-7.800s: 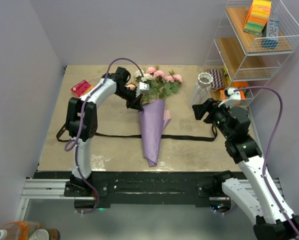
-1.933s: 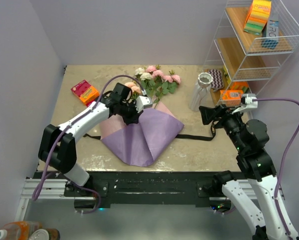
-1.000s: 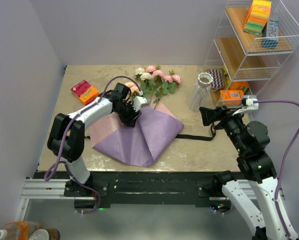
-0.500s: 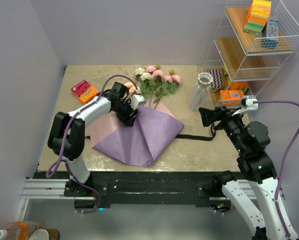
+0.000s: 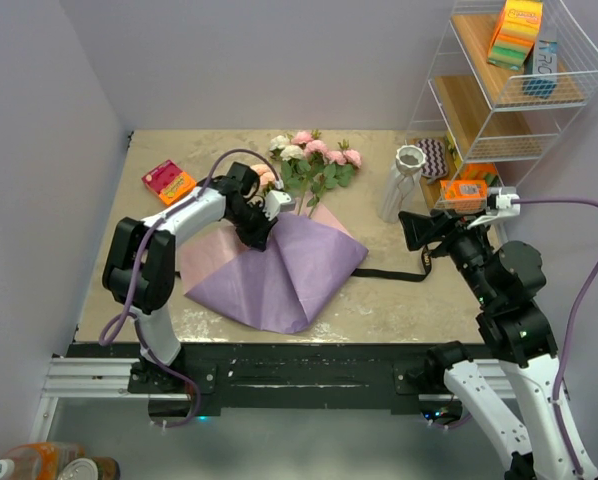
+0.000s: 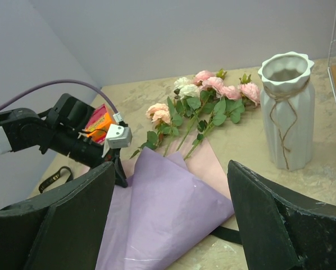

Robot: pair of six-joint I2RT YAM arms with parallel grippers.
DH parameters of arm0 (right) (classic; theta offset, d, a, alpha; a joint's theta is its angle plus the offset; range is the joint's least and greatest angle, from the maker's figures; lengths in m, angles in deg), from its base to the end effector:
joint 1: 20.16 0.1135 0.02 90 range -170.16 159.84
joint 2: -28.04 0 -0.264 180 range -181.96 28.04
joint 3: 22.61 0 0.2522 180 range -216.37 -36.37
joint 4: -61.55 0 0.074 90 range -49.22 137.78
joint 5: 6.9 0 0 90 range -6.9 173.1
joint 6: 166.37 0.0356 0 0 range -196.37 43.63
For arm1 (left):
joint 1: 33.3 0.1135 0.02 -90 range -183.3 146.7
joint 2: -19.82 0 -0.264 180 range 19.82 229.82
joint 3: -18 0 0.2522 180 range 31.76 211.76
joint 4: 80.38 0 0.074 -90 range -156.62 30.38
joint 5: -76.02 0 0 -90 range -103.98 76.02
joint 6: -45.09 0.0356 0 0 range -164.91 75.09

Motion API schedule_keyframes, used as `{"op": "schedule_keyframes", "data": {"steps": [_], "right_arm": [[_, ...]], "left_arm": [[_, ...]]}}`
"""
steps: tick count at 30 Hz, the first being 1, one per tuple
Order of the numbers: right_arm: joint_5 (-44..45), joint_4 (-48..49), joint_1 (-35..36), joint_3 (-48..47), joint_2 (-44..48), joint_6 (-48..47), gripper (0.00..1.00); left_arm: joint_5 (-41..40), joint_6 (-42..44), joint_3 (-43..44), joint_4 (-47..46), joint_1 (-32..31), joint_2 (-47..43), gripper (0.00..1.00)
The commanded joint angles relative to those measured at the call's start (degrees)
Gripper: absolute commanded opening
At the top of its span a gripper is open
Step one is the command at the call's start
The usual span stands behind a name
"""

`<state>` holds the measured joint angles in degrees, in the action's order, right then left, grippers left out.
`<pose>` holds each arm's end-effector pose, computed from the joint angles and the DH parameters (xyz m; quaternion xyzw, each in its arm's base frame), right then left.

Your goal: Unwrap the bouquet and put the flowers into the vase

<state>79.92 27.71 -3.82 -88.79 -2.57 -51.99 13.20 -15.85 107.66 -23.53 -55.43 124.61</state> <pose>0.1025 0.0321 0.3979 0.0289 0.6958 0.2677 0.6659 0.3306 -0.1520 0.2024 0.4479 0.8499 -0.2224 0.1660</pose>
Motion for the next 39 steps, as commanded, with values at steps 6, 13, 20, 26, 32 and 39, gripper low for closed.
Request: {"op": "schedule_keyframes", "data": {"steps": [6, 13, 20, 26, 32, 39], "right_arm": [[-1.92, 1.53, -0.17, -3.39, -0.50, 0.14, 0.84], [-1.30, 1.09, -0.17, -4.26, 0.02, -0.03, 0.84], [-0.34, 1.44, -0.17, -7.43, -1.64, -0.91, 0.84], [1.16, 0.83, -0.17, -11.47, -3.84, -2.49, 0.84], [2.21, -0.75, -0.08, -14.90, -5.60, -3.81, 0.85], [2.83, -3.74, -0.17, -18.76, -8.76, -5.57, 0.85]], "left_arm": [[3.76, 0.29, 2.33, 2.43, 0.51, -3.98, 0.00], [7.88, 0.91, 1.62, 3.32, -0.19, -8.89, 0.00], [2.45, 6.00, -3.81, 2.53, -8.88, -21.88, 0.00], [11.48, 10.92, -8.39, 4.63, -12.23, -32.70, 0.00], [18.08, 19.01, -12.70, 10.60, -12.41, -38.25, 0.00], [21.95, 37.53, -15.87, 26.49, -12.94, -43.18, 0.00]]}}
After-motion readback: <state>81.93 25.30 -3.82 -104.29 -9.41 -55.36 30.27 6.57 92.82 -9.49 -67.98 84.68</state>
